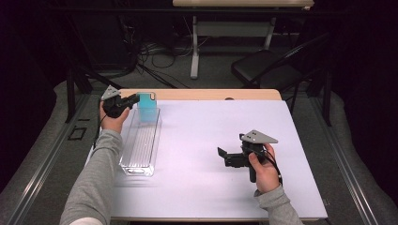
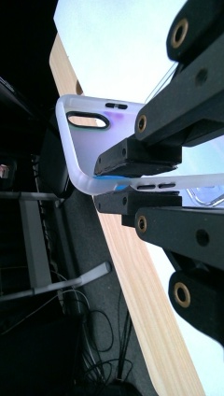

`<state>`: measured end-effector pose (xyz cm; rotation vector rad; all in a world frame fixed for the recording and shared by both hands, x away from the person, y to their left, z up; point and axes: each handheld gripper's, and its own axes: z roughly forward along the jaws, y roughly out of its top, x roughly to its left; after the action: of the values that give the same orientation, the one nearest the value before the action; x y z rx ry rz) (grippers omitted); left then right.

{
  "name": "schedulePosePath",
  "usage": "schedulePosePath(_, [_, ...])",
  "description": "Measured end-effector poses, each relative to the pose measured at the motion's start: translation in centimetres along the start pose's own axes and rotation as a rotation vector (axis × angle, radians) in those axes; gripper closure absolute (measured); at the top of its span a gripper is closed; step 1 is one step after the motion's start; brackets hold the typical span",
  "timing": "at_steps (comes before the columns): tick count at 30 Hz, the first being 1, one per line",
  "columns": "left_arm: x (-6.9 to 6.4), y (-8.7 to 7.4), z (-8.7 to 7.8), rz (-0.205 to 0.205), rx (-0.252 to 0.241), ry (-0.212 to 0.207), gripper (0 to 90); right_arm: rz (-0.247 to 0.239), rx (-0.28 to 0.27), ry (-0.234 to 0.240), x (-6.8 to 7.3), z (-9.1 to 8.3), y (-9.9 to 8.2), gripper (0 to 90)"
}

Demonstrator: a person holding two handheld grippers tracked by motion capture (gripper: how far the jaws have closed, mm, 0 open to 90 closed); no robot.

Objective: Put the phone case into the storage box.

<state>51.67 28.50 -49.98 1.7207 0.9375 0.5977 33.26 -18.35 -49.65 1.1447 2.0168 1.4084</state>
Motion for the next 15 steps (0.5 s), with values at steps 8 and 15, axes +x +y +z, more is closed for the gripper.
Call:
schedulePosePath(8, [0.48,-0.22,-0.15,-0.019,0.01,0.011,81.2,0.006,0.001,0.004,-0.02,0.03,-0.04,0.0])
schedulePosePath(15, [0.62,-0.27,-0.23,-0.025,0.023,0.031,80.7,0.006,-0.005,0.002,-0.11,0.0,-0.03,0.0])
